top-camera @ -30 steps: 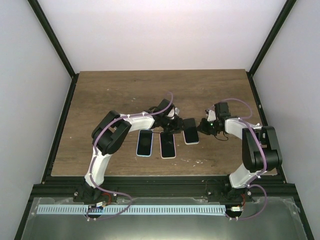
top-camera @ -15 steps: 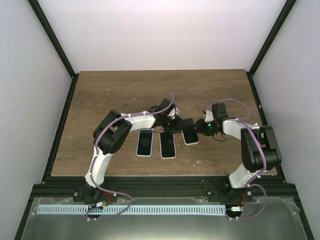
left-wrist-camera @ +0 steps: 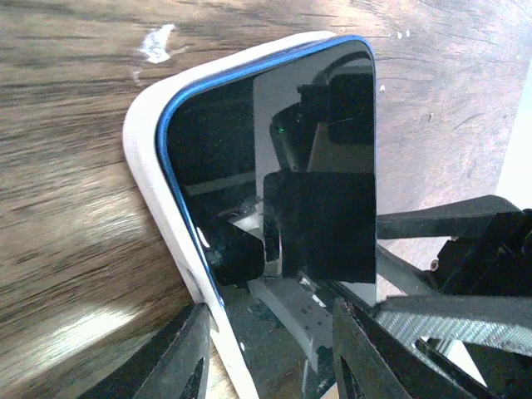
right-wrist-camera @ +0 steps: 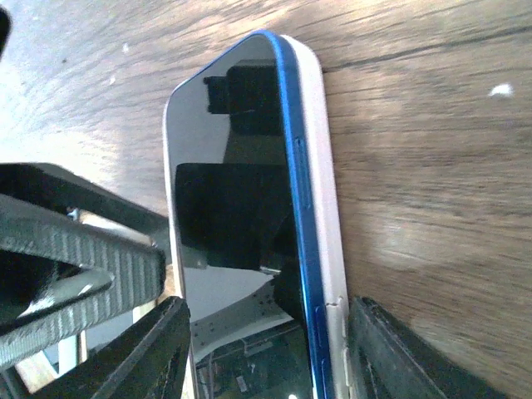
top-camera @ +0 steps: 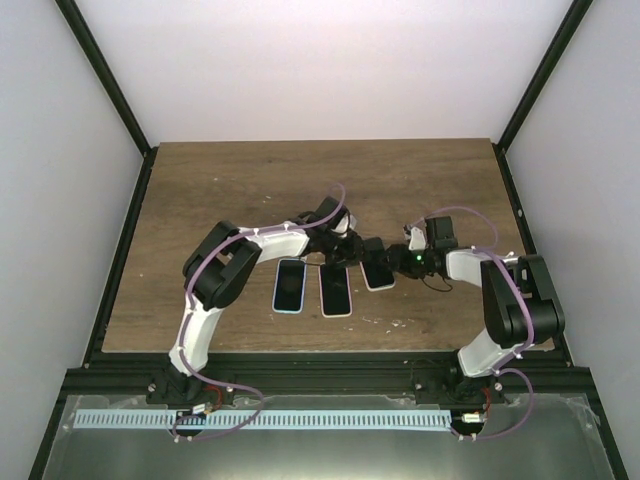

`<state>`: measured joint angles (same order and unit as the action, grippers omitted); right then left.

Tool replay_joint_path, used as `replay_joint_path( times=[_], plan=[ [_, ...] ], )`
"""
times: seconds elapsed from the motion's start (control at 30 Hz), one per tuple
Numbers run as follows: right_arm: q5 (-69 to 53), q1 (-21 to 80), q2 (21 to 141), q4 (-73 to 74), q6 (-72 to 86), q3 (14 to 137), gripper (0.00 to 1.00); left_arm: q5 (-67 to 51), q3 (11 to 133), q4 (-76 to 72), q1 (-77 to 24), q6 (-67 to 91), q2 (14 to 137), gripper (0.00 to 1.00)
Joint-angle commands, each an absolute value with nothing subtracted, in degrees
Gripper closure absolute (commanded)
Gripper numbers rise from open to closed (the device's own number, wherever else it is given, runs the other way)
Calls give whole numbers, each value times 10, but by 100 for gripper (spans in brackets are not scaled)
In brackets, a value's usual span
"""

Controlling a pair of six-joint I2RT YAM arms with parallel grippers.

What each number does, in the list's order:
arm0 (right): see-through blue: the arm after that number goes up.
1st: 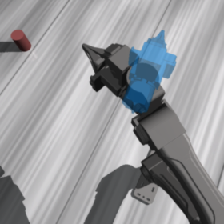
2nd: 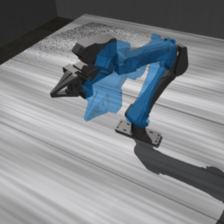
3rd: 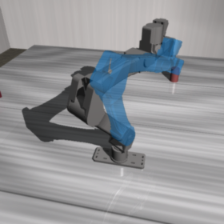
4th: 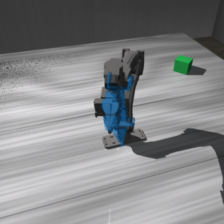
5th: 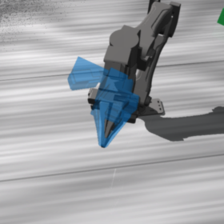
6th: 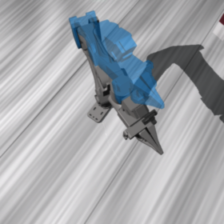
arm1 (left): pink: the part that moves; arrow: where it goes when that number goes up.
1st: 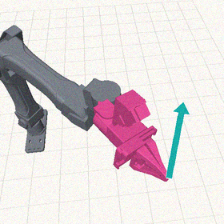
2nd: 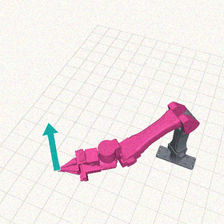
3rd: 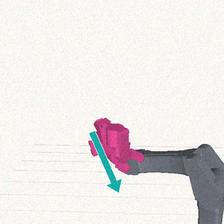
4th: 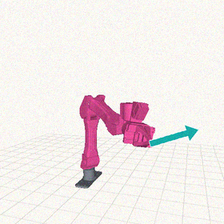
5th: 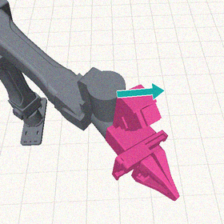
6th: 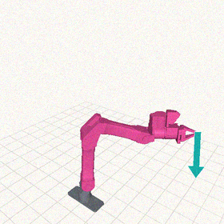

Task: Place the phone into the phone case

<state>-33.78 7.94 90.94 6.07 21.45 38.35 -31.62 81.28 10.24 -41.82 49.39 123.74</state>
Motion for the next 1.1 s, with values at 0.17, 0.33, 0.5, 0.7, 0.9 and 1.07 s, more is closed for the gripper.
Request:
replay_joint_path(
  times=[0.17,0.33,0.5,0.7,0.9,1.07],
  plan=[
    [-452,83,926,-26,277,331,46,-318,778,78,-415,500,1221,57],
    [-495,84,916,-85,331,307,43,-317,763,70,-416,501,1219,62],
    [-521,83,916,-181,417,280,41,-321,757,67,-417,502,1220,71],
    [-504,87,903,-253,482,260,39,-328,731,46,-420,509,1194,76],
    [-511,93,899,-311,531,253,38,-347,735,48,-421,511,1205,77],
    [-509,93,875,-328,553,251,38,-345,734,60,-422,502,1204,75]
  ],
)
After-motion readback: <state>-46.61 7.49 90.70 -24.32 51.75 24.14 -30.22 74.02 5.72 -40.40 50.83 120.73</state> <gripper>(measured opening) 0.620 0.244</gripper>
